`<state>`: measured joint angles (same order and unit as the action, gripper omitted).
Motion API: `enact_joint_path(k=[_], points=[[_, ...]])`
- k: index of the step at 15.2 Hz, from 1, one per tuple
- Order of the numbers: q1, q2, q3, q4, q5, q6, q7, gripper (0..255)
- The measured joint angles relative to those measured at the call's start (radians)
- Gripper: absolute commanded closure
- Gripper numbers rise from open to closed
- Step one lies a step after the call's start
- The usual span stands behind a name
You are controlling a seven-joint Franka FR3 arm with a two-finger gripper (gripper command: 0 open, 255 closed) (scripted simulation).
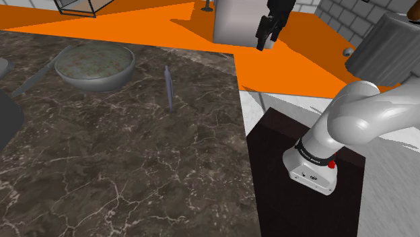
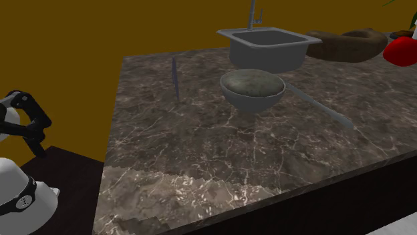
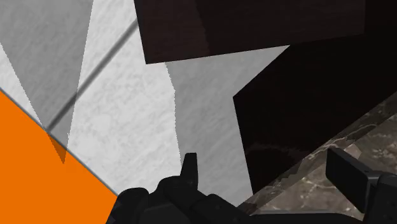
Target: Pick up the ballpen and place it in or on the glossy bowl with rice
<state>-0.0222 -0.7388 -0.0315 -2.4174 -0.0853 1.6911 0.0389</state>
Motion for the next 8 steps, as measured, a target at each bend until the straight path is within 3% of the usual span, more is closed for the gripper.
enact_joint_path(k=[3,8], points=[[0.015,-0.026,0.019,-0.028,0.017,0.036,0.017,0],[0.077,-0.110,0.106,-0.133,0.082,0.196,0.092,0]])
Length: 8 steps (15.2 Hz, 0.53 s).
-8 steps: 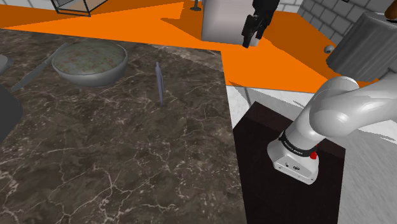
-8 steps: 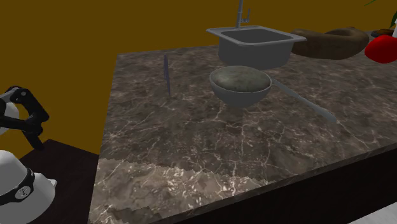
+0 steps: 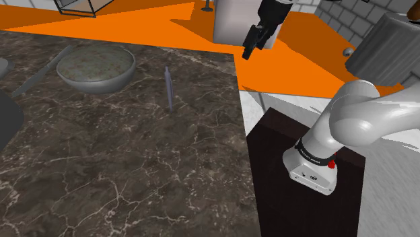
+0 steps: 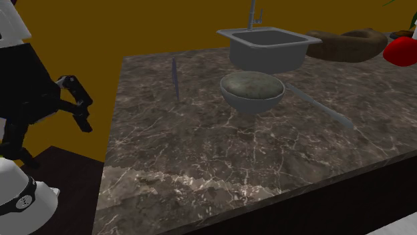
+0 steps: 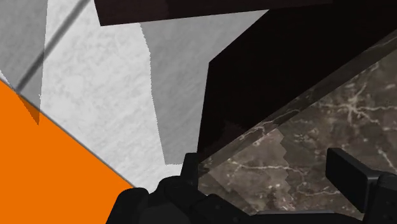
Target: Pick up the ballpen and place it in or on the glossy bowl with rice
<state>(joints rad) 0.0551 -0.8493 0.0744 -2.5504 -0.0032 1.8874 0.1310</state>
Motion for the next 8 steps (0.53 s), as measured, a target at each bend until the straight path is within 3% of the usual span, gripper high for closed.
enact_joint_path(k=[8], points=[[0.098,-0.055,0.182,-0.115,0.084,0.301,0.140,0]])
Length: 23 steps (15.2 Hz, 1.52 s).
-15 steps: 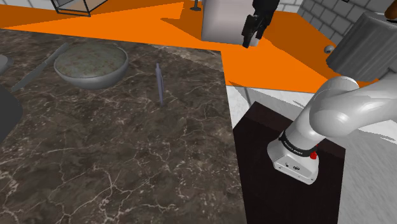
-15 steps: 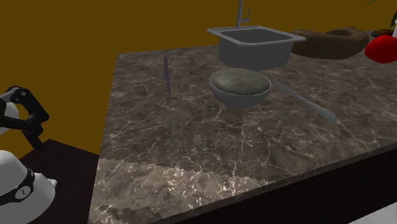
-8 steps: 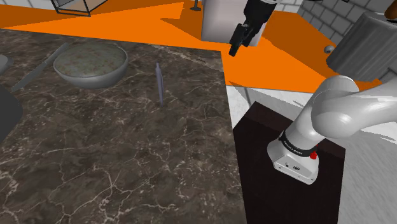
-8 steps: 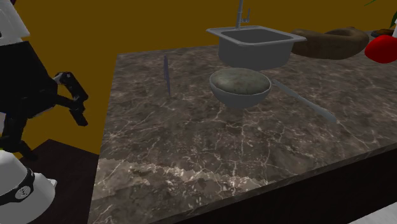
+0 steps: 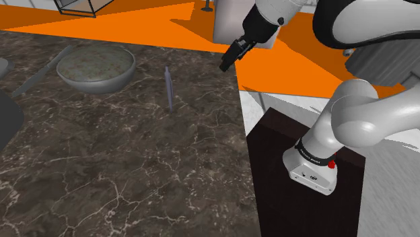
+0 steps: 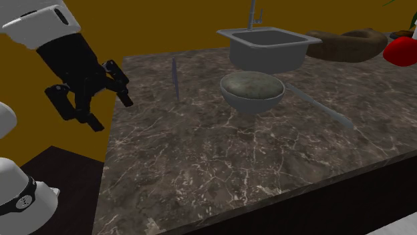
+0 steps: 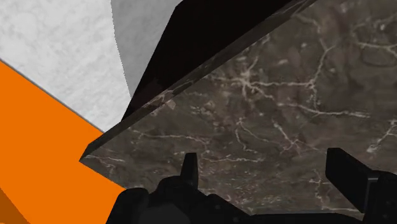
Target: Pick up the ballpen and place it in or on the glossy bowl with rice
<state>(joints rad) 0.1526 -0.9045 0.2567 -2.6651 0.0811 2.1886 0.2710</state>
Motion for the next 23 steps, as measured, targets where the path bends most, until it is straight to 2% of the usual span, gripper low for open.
enact_joint_path(k=[6,11,15,23], points=[[0.043,-0.005,0.179,-0.052,0.032,0.233,0.133,0],[0.020,0.023,0.368,-0.060,0.025,0.432,0.267,0],[-0.064,0.054,0.535,-0.035,-0.001,0.582,0.372,0],[-0.190,0.139,0.643,-0.013,-0.030,0.709,0.412,0]])
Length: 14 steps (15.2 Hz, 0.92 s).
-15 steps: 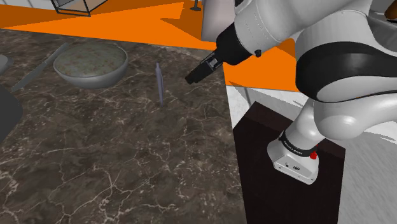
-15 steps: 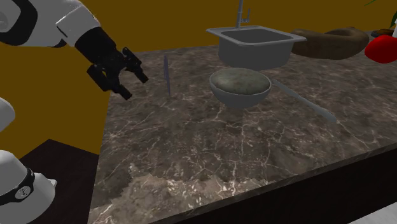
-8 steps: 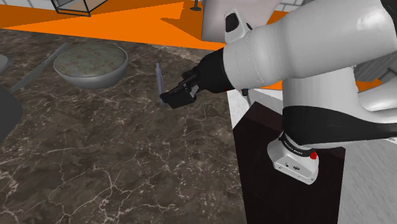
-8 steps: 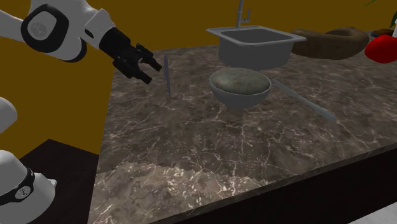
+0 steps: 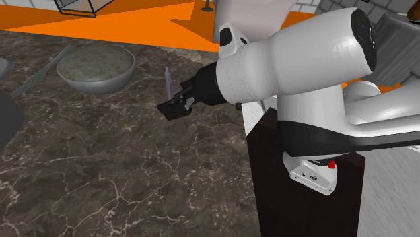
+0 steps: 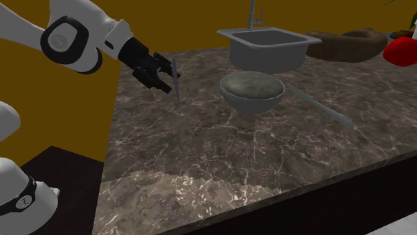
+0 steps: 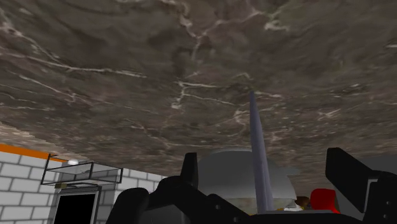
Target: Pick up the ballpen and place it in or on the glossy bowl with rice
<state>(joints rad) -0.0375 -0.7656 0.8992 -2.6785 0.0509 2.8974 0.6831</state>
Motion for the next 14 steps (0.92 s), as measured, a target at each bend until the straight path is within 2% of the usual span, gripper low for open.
enact_joint_path(k=[6,7,14], points=[[-0.015,0.010,0.012,0.003,-0.003,0.012,0.004,0],[-0.015,0.010,0.012,0.003,-0.003,0.012,0.004,255],[-0.015,0.010,0.012,0.003,-0.003,0.012,0.004,255]])
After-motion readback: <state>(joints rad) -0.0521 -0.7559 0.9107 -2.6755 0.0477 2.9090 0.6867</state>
